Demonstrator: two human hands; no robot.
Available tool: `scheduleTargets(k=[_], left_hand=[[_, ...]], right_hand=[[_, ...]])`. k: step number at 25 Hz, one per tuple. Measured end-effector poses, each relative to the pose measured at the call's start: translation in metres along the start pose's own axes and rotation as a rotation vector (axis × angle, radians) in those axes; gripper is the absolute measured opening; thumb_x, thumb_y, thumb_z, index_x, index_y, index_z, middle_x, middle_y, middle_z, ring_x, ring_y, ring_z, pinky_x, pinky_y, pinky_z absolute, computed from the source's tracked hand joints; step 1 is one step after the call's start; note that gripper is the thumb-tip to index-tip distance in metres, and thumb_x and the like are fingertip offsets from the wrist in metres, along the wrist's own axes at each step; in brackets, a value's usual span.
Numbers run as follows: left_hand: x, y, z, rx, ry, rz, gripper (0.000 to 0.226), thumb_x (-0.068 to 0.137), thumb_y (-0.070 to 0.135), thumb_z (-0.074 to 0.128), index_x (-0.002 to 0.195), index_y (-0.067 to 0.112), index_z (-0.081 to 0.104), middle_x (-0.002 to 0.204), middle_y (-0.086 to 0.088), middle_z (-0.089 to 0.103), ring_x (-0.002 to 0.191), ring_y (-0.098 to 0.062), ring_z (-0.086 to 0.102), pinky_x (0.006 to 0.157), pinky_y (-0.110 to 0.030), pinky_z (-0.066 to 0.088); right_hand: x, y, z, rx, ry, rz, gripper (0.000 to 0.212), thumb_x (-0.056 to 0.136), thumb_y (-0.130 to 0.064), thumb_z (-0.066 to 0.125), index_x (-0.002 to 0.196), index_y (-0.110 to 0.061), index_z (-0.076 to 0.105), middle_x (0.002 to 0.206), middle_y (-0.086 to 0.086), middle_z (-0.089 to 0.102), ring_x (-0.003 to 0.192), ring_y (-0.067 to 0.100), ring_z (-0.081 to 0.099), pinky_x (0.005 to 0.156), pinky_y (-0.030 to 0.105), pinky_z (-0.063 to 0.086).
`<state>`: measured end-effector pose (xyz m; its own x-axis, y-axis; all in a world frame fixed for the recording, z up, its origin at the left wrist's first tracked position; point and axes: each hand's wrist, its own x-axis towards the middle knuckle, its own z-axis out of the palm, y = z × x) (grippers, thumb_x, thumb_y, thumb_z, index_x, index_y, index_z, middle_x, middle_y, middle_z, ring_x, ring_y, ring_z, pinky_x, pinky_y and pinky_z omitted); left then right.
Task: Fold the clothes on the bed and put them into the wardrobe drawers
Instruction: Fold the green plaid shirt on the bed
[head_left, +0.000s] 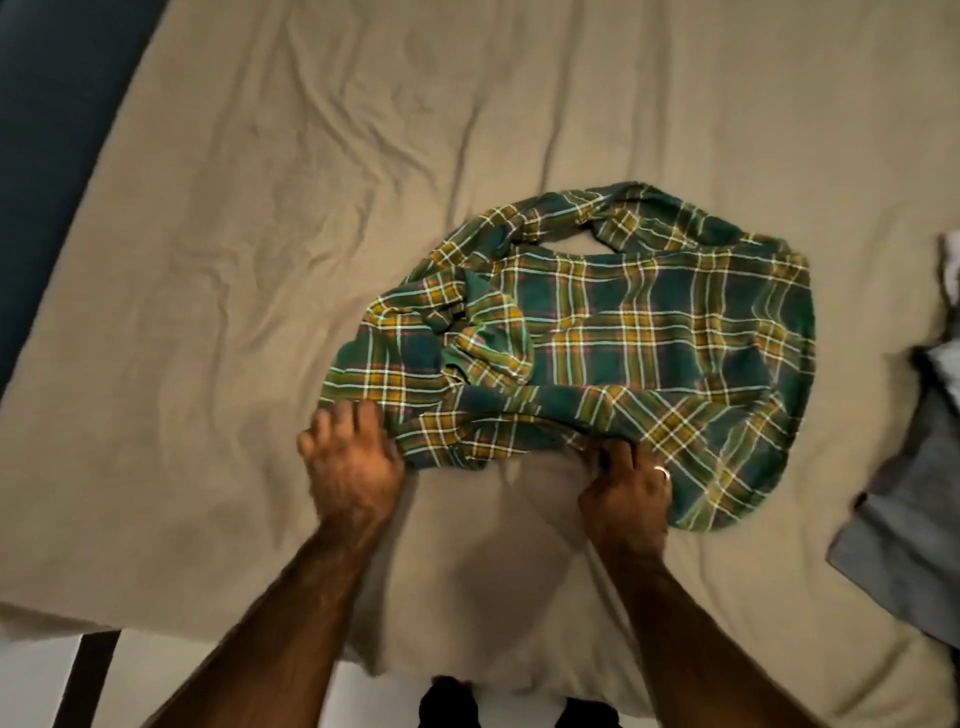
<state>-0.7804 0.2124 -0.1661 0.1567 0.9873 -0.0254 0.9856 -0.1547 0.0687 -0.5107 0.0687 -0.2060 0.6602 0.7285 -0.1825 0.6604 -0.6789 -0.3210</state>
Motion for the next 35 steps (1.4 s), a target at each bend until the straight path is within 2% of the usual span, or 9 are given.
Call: scheduleTargets(k=[5,9,15,18,21,26,29,32,35], left_hand=[[-0.044,0.139,0.013,-0.157,-0.049,0.576,0.02,0.088,0.022,0.06,0.105,0.014,0.066,0.1,-0.012,0.063,0.09,-0.035,0.055,0.079,-0.046,0.043],[-0.082,0.221,0.023,-0.05,-0.237,0.677,0.041,0.086,0.026,0.066,0.126,0.021,0.063,0.124,-0.009,0.063,0.109,-0.033,0.055,0.092,-0.048,0.045],[-0.108,0.284,0.025,0.233,-0.413,0.971,0.04,0.096,0.031,0.051,0.135,0.026,0.062,0.142,-0.006,0.056,0.129,-0.033,0.047,0.111,-0.053,0.033],[-0.112,0.317,0.026,0.338,-0.436,0.938,0.04,0.103,0.031,0.045,0.139,0.023,0.059,0.143,-0.005,0.055,0.135,-0.032,0.043,0.117,-0.051,0.023],[-0.126,0.327,0.023,0.263,-0.539,0.829,0.043,0.101,0.028,0.047,0.143,0.022,0.049,0.141,-0.006,0.061,0.132,-0.03,0.051,0.116,-0.044,0.028],[-0.163,0.368,0.012,-0.134,-0.679,0.783,0.036,0.098,0.039,0.053,0.129,0.022,0.046,0.117,-0.008,0.069,0.109,-0.032,0.063,0.091,-0.041,0.051],[-0.157,0.379,0.005,-0.254,-0.647,0.687,0.032,0.098,0.041,0.051,0.122,0.022,0.044,0.1,-0.008,0.069,0.09,-0.033,0.065,0.079,-0.041,0.054],[-0.142,0.366,0.006,-0.238,-0.612,0.577,0.02,0.106,0.036,0.05,0.12,0.022,0.043,0.087,-0.003,0.064,0.078,-0.029,0.064,0.074,-0.039,0.056],[-0.138,0.365,0.003,-0.239,-0.632,0.628,0.038,0.107,0.054,0.04,0.129,0.024,0.048,0.096,-0.005,0.07,0.083,-0.029,0.067,0.076,-0.038,0.057]], right_hand=[[-0.017,0.095,-0.043,-0.059,-0.017,0.052,0.055,0.083,-0.043,0.073,0.131,-0.019,0.064,0.133,0.016,0.055,0.119,0.043,0.05,0.102,0.056,0.042],[0.006,0.166,-0.066,-0.116,-0.202,-0.089,0.032,0.089,-0.035,0.055,0.113,-0.029,0.076,0.125,0.003,0.069,0.12,0.037,0.056,0.101,0.051,0.038],[-0.001,0.211,-0.085,-0.133,-0.364,-0.309,0.056,0.072,-0.028,0.057,0.126,-0.029,0.07,0.132,0.003,0.068,0.123,0.034,0.059,0.103,0.046,0.036],[0.017,0.224,-0.091,-0.18,-0.356,-0.263,0.048,0.09,-0.031,0.05,0.134,-0.028,0.069,0.146,0.002,0.06,0.137,0.033,0.048,0.113,0.051,0.03],[0.016,0.264,-0.104,-0.113,-0.289,-0.098,0.04,0.087,-0.02,0.057,0.125,-0.024,0.069,0.131,0.001,0.067,0.127,0.031,0.051,0.107,0.05,0.035],[0.002,0.277,-0.118,0.007,-0.302,-0.403,0.054,0.071,-0.04,0.069,0.125,-0.037,0.065,0.132,-0.002,0.057,0.122,0.027,0.049,0.097,0.047,0.042],[0.022,0.268,-0.112,0.083,-0.235,-0.378,0.03,0.081,-0.035,0.063,0.11,-0.035,0.073,0.126,-0.006,0.066,0.124,0.027,0.054,0.098,0.048,0.043],[0.03,0.269,-0.11,0.234,-0.204,-0.355,0.028,0.085,-0.021,0.057,0.109,-0.026,0.072,0.109,0.0,0.074,0.108,0.029,0.064,0.095,0.044,0.045],[0.036,0.27,-0.117,0.445,-0.212,-0.337,0.023,0.093,-0.018,0.052,0.11,-0.02,0.068,0.098,0.006,0.074,0.087,0.032,0.067,0.081,0.041,0.055]])
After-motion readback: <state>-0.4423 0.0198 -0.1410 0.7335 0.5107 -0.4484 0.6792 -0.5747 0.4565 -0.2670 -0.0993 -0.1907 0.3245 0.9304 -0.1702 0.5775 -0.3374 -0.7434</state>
